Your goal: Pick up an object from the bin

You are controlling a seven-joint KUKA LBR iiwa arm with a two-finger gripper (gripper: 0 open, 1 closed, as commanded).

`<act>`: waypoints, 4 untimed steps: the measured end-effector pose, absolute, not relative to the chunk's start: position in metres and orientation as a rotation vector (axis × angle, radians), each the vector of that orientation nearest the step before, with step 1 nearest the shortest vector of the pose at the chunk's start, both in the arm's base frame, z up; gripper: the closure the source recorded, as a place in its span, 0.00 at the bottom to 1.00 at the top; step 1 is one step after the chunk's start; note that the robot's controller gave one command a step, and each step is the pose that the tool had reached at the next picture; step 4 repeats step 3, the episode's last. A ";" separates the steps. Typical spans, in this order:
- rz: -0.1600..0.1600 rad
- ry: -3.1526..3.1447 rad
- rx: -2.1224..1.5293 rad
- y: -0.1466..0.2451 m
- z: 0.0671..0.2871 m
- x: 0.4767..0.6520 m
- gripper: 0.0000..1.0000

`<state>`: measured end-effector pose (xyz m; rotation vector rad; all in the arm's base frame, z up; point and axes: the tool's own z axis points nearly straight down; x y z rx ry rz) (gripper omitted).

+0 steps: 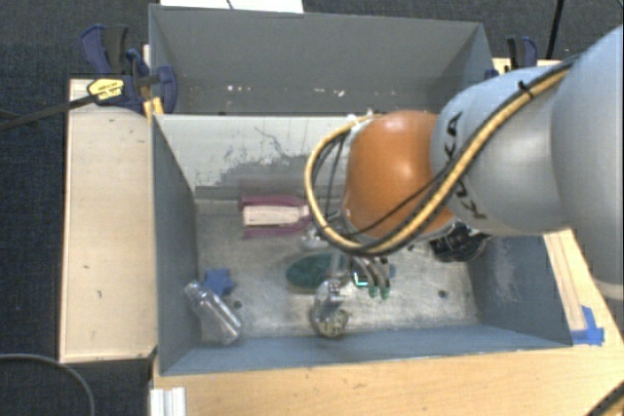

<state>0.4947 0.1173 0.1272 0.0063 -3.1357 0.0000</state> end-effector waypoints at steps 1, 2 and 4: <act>-0.003 -3.142 0.172 0.094 0.071 0.527 0.00; -0.004 -3.150 0.167 0.095 0.075 0.529 1.00; -0.002 -3.147 0.166 0.097 0.210 0.525 1.00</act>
Offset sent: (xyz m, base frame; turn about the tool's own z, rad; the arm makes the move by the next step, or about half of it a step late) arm 0.0296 -0.0227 -0.0572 -0.1074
